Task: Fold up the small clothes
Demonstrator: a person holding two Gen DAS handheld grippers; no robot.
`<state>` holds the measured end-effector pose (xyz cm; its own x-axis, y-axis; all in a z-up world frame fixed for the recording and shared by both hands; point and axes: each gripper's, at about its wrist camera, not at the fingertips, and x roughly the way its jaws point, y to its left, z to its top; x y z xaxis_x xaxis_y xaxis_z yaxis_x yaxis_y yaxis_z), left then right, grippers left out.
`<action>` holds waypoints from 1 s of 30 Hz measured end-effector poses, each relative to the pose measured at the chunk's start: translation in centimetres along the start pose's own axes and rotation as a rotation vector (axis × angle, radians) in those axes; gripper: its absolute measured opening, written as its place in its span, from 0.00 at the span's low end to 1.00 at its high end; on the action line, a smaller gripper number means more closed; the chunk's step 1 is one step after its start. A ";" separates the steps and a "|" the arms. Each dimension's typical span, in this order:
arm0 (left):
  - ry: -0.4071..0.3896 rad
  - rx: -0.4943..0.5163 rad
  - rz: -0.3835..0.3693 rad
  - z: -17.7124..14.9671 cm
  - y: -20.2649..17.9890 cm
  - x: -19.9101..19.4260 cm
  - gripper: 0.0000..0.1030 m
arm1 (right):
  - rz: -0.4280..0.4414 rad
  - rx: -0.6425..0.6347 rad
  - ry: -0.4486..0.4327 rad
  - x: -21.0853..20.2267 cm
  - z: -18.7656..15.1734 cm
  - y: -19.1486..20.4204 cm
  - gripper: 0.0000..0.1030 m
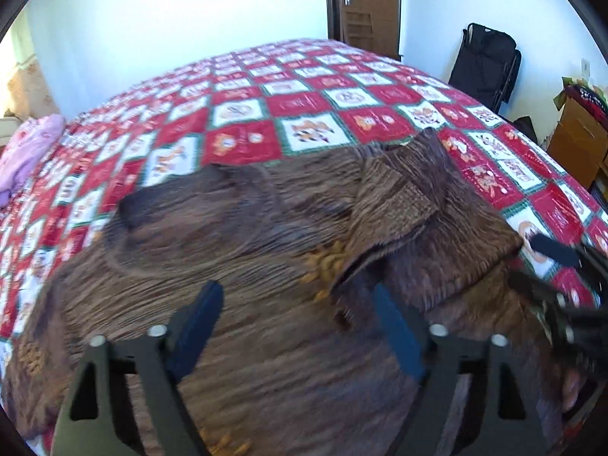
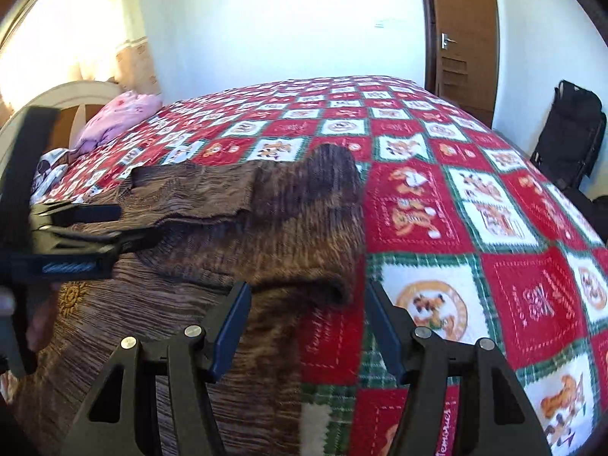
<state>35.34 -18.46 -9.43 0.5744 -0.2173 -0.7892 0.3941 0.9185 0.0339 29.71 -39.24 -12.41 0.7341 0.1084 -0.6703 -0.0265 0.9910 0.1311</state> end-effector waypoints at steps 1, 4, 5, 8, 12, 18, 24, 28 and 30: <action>0.011 -0.001 0.003 0.1 -0.3 0.3 0.73 | 0.008 0.013 -0.005 -0.1 -0.2 -0.3 0.61; 0.038 -0.021 -0.017 0.6 -0.5 2.1 0.32 | 0.022 0.048 -0.021 -0.2 -0.4 -1.0 0.61; 0.026 -0.041 -0.090 0.7 -0.3 2.1 0.17 | 0.027 0.060 -0.026 -0.2 -0.5 -1.2 0.62; 0.005 -0.072 -0.123 1.2 -0.1 0.7 0.05 | 0.040 0.073 -0.023 -0.1 -0.6 -1.4 0.63; -0.061 -0.084 -0.137 1.2 1.2 -3.0 0.04 | 0.032 0.056 -0.005 0.2 -0.6 -1.1 0.63; -0.028 -0.129 -0.113 -0.2 4.2 -2.9 0.04 | 0.016 0.039 0.030 0.9 -0.8 -0.8 0.63; 0.044 -0.265 -0.092 -1.7 7.9 0.4 0.08 | 0.010 0.021 0.050 1.3 -1.0 -0.5 0.65; 0.021 -0.358 -0.058 -1.9 9.6 0.5 0.16 | 0.001 0.002 0.055 1.4 -1.1 -0.1 0.67; 0.022 -0.374 0.039 -2.0 10.3 0.5 0.15 | -0.002 -0.002 0.055 1.4 -1.1 -0.1 0.67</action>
<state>38.24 -8.42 -10.73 0.5668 -0.1766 -0.8047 0.0807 0.9840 -0.1591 29.96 -39.09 -14.17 0.6957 0.1100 -0.7098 -0.0259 0.9914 0.1283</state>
